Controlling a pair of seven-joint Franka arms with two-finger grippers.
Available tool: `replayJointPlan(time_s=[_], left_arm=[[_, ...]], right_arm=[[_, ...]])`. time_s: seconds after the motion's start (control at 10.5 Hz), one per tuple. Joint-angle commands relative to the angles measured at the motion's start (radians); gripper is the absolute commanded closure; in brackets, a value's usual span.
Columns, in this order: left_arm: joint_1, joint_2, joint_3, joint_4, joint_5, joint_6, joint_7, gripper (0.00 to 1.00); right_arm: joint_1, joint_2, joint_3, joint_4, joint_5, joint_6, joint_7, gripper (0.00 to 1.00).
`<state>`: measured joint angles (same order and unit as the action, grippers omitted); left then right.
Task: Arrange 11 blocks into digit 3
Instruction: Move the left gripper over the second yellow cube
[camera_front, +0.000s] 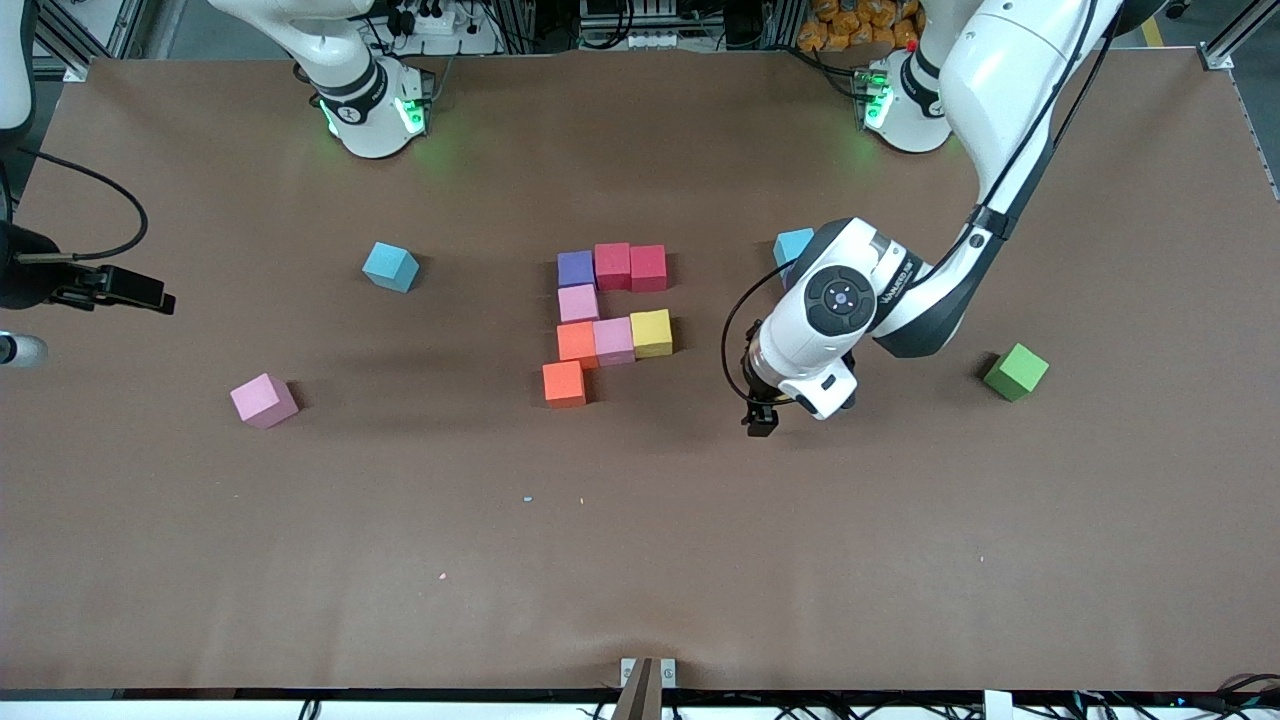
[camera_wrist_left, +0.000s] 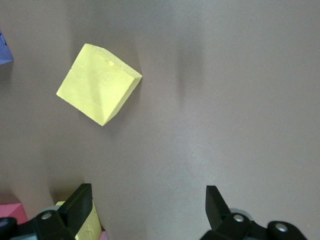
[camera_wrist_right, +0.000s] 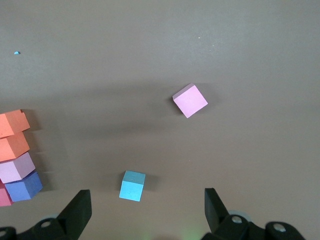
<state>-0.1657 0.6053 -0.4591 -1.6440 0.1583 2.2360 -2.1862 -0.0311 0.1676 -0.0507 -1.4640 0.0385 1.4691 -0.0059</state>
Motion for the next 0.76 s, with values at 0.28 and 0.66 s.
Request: replayJointPlan(time_s=[0.28,0.66], left_arm=[[0.002,-0.015,-0.006,0.009,-0.011,-0.044,0.0,0.0],[0.011,-0.009,-0.004,0.01,-0.003,-0.044,0.0,0.0]], right_arm=[[-0.012,0.004,0.005,0.01,0.02,-0.01,-0.005,0.0],[-0.012,0.004,0.005,0.01,0.014,-0.01,-0.005,0.0]])
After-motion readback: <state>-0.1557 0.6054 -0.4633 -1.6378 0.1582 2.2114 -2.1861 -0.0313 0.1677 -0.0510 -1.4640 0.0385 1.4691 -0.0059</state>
